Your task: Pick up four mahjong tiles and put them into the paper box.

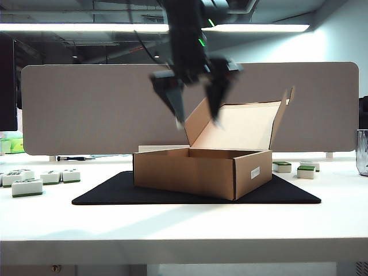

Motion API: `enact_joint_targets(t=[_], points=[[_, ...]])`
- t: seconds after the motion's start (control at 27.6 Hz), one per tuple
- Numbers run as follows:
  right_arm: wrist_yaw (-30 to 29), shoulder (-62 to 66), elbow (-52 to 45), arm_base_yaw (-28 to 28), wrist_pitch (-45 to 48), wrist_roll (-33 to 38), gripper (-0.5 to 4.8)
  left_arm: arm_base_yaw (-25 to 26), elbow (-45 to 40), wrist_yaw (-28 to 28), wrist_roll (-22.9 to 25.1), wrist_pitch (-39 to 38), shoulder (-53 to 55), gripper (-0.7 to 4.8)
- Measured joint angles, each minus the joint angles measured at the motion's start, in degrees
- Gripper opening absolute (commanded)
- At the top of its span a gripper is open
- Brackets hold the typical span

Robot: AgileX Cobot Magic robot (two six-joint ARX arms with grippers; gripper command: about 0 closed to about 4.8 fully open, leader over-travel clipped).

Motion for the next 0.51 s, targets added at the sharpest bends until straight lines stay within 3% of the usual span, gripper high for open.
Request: enact_joint_targets(t=[0.07,0.22,0.51], points=[[0.0,0.0,0.0,0.0,0.0,0.0,-0.01,1.8,0.1,-0.1,0.6,-0.3,-2.9,3.11],[0.0,0.0,0.0,0.0,0.0,0.0,-0.01,6.7,-1.2,-0.1,1.2,-2.3,-8.5,3.06],[3.0,0.0,-0.7,0.0,2.6,0.0,-0.01,17.9,-17.4,-0.1,2.3,-4.2,-25.4,3.06]])
